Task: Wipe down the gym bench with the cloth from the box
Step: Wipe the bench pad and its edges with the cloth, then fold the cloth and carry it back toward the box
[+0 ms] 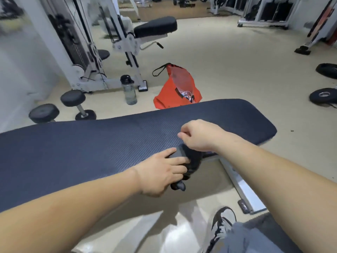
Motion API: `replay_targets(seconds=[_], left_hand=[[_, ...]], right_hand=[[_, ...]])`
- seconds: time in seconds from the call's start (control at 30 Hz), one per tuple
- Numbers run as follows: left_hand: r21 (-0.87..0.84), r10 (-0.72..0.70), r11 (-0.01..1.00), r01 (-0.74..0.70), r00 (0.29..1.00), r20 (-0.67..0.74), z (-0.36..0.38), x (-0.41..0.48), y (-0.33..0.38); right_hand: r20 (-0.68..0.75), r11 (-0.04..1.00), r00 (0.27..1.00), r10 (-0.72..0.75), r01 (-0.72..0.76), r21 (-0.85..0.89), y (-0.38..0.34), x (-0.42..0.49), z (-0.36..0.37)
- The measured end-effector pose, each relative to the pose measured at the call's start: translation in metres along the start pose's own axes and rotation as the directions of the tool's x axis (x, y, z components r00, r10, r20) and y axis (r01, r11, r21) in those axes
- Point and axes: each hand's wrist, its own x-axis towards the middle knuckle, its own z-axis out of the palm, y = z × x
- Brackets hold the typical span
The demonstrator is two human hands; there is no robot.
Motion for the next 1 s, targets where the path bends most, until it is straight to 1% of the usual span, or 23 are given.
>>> replay_targets(seconds=[0.1, 0.13, 0.2, 0.3, 0.4, 0.47, 0.5, 0.53, 0.57, 0.6, 0.63, 0.67, 0.7, 0.73, 0.77, 0.8, 0.83, 0.87, 0.9, 0.93, 1.0], left_hand=[[-0.009, -0.094, 0.996, 0.094, 0.994, 0.051, -0.003, -0.063, 0.008], [-0.026, -0.129, 0.991, 0.131, 0.990, 0.048, -0.004, -0.083, 0.011], [-0.077, -0.191, 0.978, 0.192, 0.981, 0.027, -0.006, -0.126, 0.014], [-0.113, -0.255, 0.959, 0.258, 0.966, 0.044, -0.009, -0.188, 0.006], [-0.125, -0.303, 0.940, 0.316, 0.946, 0.117, -0.018, -0.221, -0.002], [-0.122, -0.392, 0.905, 0.408, 0.910, 0.134, -0.026, -0.230, -0.011], [-0.129, -0.480, 0.861, 0.493, 0.869, 0.116, -0.030, -0.235, -0.020], [-0.174, -0.601, 0.775, 0.608, 0.793, 0.096, -0.035, -0.241, -0.032], [-0.299, -0.741, 0.610, 0.733, 0.662, 0.112, -0.041, -0.246, -0.045], [-0.488, -0.859, 0.344, 0.802, 0.479, 0.182, -0.049, -0.248, -0.058], [-0.666, -0.919, 0.036, 0.745, 0.286, 0.270, -0.055, -0.247, -0.070], [-0.794, -0.923, -0.220, 0.567, 0.142, 0.357, -0.062, -0.241, -0.081], [-0.852, -0.891, -0.404, 0.333, 0.069, 0.449, -0.066, -0.233, -0.090], [-0.836, -0.835, -0.539, 0.102, 0.070, 0.546, -0.067, -0.224, -0.098], [-0.766, -0.769, -0.637, -0.085, 0.134, 0.625, -0.065, -0.213, -0.108], [-0.680, -0.707, -0.707, -0.194, 0.232, 0.668, -0.060, -0.202, -0.117], [-0.615, -0.659, -0.751, -0.239, 0.316, 0.683, -0.055, -0.191, -0.127], [-0.579, -0.631, -0.774, -0.254, 0.370, 0.682, -0.049, -0.178, -0.140], [-0.564, -0.621, -0.782, -0.266, 0.400, 0.674, -0.042, -0.167, -0.154], [-0.549, -0.615, -0.787, -0.280, 0.423, 0.666, -0.037, -0.155, -0.166], [-0.496, -0.588, -0.808, -0.317, 0.481, 0.650, -0.031, -0.131, -0.186]], right_hand=[[0.106, 0.980, 0.985, -0.133, 0.147, -0.138, -0.060, 0.011, 0.015], [0.108, 0.969, 0.980, -0.164, 0.181, -0.167, -0.078, 0.013, 0.019], [0.063, 0.963, 0.976, -0.208, 0.216, -0.160, -0.106, 0.014, 0.027], [-0.020, 0.969, 0.971, -0.239, 0.237, -0.074, -0.128, 0.016, 0.044], [0.014, 0.967, 0.969, -0.245, 0.243, 0.082, -0.133, 0.027, 0.052], [0.004, 0.945, 0.965, -0.260, 0.254, 0.208, -0.141, 0.038, 0.048], [-0.018, 0.929, 0.963, -0.268, 0.263, 0.260, -0.146, 0.044, 0.046], [-0.041, 0.910, 0.964, -0.262, 0.261, 0.323, -0.151, 0.050, 0.044], [-0.058, 0.878, 0.970, -0.236, 0.238, 0.415, -0.154, 0.054, 0.043], [-0.063, 0.823, 0.978, -0.198, 0.201, 0.532, -0.157, 0.058, 0.043], [-0.051, 0.744, 0.986, -0.159, 0.153, 0.650, -0.160, 0.062, 0.043], [-0.022, 0.657, 0.991, -0.132, 0.104, 0.747, -0.162, 0.066, 0.043], [0.013, 0.583, 0.992, -0.123, 0.062, 0.810, -0.165, 0.071, 0.041], [0.045, 0.530, 0.991, -0.124, 0.028, 0.848, -0.167, 0.078, 0.042], [0.072, 0.484, 0.988, -0.136, 0.003, 0.875, -0.167, 0.084, 0.041], [0.088, 0.437, 0.983, -0.160, -0.010, 0.900, -0.166, 0.090, 0.042], [0.094, 0.372, 0.978, -0.185, -0.019, 0.928, -0.163, 0.097, 0.042], [0.093, 0.300, 0.974, -0.205, -0.028, 0.954, -0.155, 0.106, 0.042], [0.089, 0.231, 0.970, -0.228, -0.035, 0.972, -0.144, 0.114, 0.040], [0.081, 0.191, 0.962, -0.260, -0.031, 0.981, -0.130, 0.122, 0.038], [0.066, 0.152, 0.946, -0.317, -0.018, 0.988, -0.100, 0.132, 0.030]])
